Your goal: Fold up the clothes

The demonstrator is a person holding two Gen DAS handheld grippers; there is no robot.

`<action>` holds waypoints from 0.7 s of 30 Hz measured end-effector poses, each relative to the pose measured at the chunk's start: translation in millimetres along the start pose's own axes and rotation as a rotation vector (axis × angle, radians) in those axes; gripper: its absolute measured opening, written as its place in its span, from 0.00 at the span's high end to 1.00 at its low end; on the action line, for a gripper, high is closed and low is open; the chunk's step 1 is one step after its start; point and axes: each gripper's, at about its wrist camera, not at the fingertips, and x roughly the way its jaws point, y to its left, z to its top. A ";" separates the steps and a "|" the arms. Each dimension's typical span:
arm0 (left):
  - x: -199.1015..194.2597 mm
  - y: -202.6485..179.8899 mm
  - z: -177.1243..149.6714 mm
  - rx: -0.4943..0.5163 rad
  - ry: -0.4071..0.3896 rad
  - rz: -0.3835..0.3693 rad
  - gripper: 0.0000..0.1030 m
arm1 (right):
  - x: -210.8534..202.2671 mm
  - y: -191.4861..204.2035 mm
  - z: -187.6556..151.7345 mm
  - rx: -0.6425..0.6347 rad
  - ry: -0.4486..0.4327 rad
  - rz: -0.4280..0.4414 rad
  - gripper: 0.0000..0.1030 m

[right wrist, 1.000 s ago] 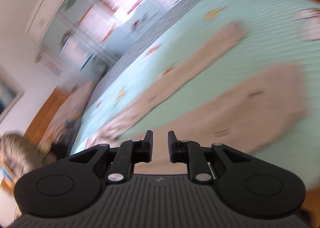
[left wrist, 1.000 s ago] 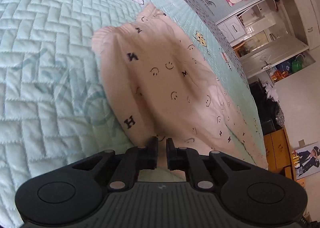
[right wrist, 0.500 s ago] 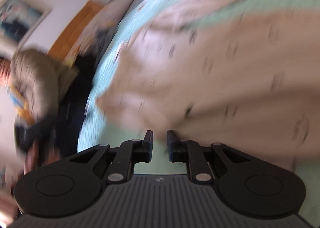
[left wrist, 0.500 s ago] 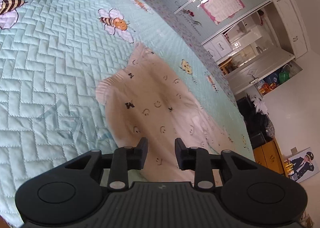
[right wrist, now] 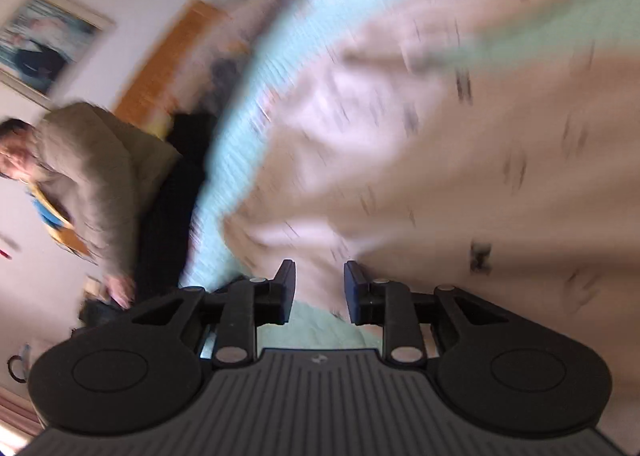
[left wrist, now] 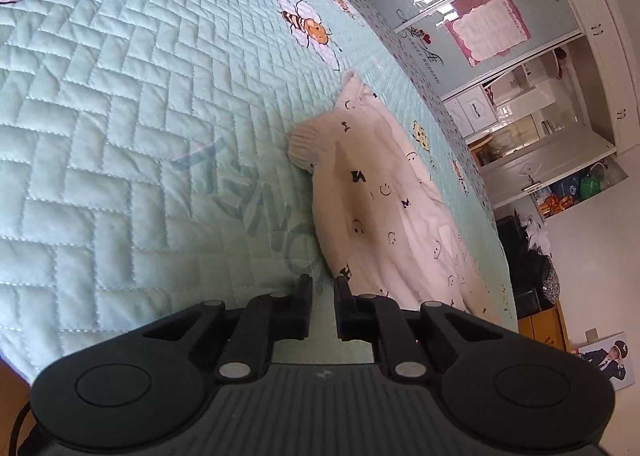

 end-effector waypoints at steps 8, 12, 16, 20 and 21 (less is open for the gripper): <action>-22.0 -11.5 7.0 0.075 -0.135 -0.069 0.66 | -6.3 42.6 12.7 -0.139 -0.070 0.059 0.73; -27.6 -7.3 12.7 0.062 -0.161 -0.037 0.62 | 25.8 80.4 22.1 -0.266 -0.054 0.026 0.69; -33.4 8.9 16.7 0.023 -0.162 -0.019 0.61 | 66.0 120.7 -7.1 -0.536 -0.103 -0.132 0.51; -38.3 24.5 16.6 -0.004 -0.150 -0.022 0.61 | 94.3 139.3 -29.6 -0.746 -0.141 -0.249 0.48; -38.6 27.4 16.6 -0.007 -0.148 -0.021 0.60 | 97.8 139.4 -31.5 -0.768 -0.134 -0.247 0.49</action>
